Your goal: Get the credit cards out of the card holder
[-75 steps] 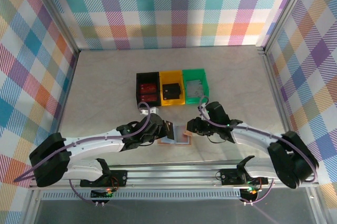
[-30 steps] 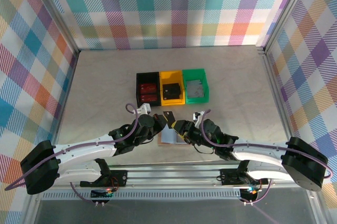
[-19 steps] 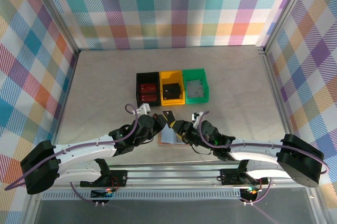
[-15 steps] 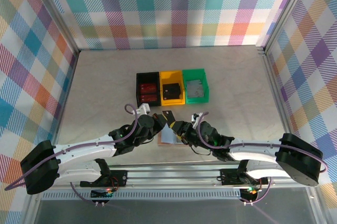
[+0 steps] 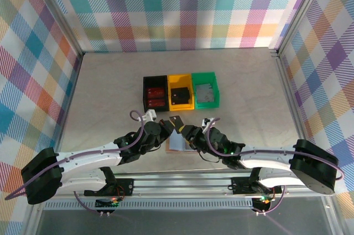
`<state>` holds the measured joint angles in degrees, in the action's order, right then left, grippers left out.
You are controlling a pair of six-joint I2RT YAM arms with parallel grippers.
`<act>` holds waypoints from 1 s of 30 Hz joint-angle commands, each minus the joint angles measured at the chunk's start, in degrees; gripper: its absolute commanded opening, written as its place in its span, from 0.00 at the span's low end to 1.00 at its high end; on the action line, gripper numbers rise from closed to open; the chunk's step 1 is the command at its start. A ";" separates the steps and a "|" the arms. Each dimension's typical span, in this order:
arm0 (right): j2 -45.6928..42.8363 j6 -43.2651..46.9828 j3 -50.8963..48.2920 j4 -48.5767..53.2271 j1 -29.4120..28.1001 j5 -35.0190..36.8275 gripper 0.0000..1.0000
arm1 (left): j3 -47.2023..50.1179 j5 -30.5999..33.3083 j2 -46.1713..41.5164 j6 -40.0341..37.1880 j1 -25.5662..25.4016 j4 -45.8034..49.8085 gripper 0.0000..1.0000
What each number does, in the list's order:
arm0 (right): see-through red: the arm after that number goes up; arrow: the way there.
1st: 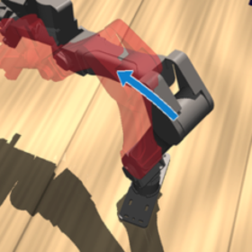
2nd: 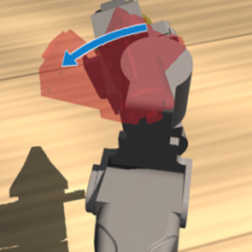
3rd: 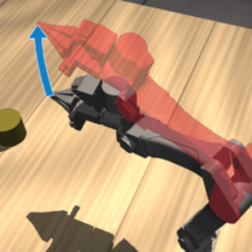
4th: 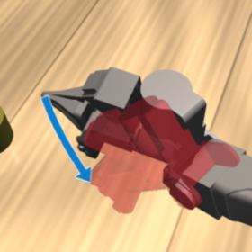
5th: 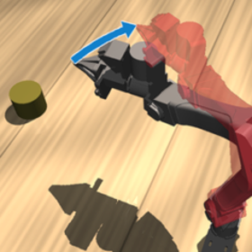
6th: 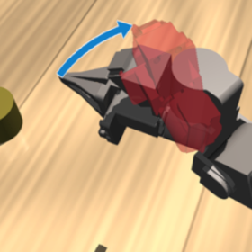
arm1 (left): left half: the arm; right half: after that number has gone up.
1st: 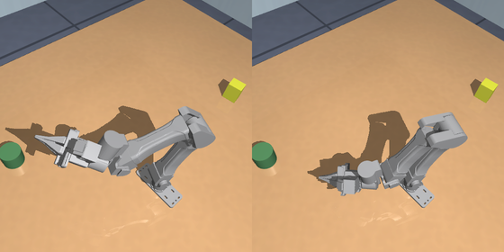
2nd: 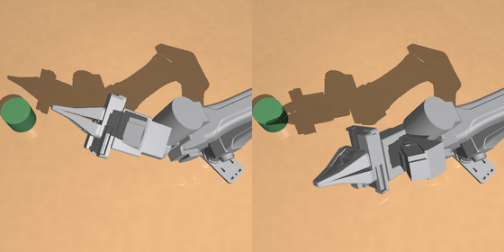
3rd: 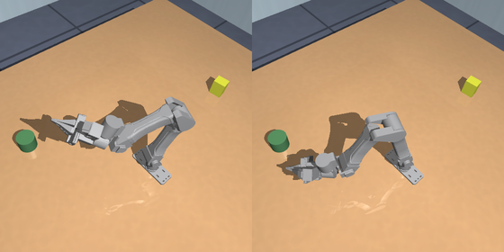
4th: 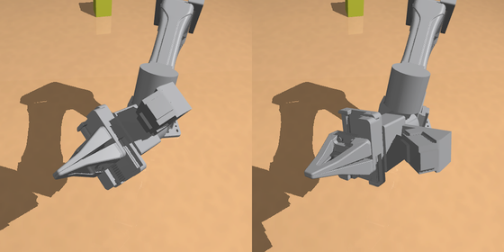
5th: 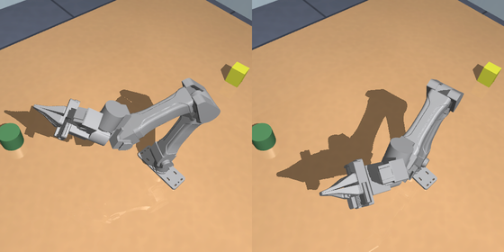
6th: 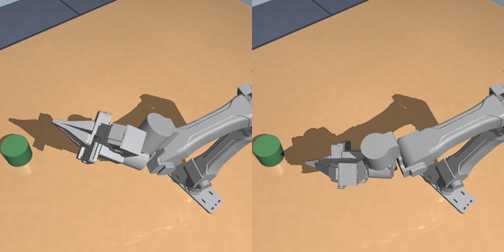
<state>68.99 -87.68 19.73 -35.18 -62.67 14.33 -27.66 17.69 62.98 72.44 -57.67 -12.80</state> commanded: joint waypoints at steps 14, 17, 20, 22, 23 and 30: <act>1.56 1.00 2.08 -6.93 -0.65 4.32 0.31 | 2.15 0.52 -1.78 1.81 -1.04 -3.29 0.00; 0.90 1.58 2.16 -6.31 -0.69 5.00 0.30 | 2.22 0.59 -1.89 1.82 -1.04 -3.29 0.00; 0.82 1.94 2.27 -6.48 -0.69 5.44 0.28 | 2.43 0.59 -1.87 1.91 -1.04 -3.37 0.00; 0.93 2.07 2.34 -6.48 -0.74 5.87 0.28 | 2.61 0.59 -1.94 2.00 -1.04 -3.64 0.00; 0.97 2.23 2.40 -6.64 -0.69 5.97 0.27 | 2.61 0.58 -1.98 1.95 -1.04 -3.64 0.00; 1.51 3.28 2.68 -7.60 -0.78 6.20 0.23 | 3.17 0.63 -2.25 2.45 -1.04 -4.08 0.00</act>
<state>70.96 -86.02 20.27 -38.63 -63.09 18.87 -25.41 18.13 61.73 74.37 -57.74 -15.86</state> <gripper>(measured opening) 0.238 0.049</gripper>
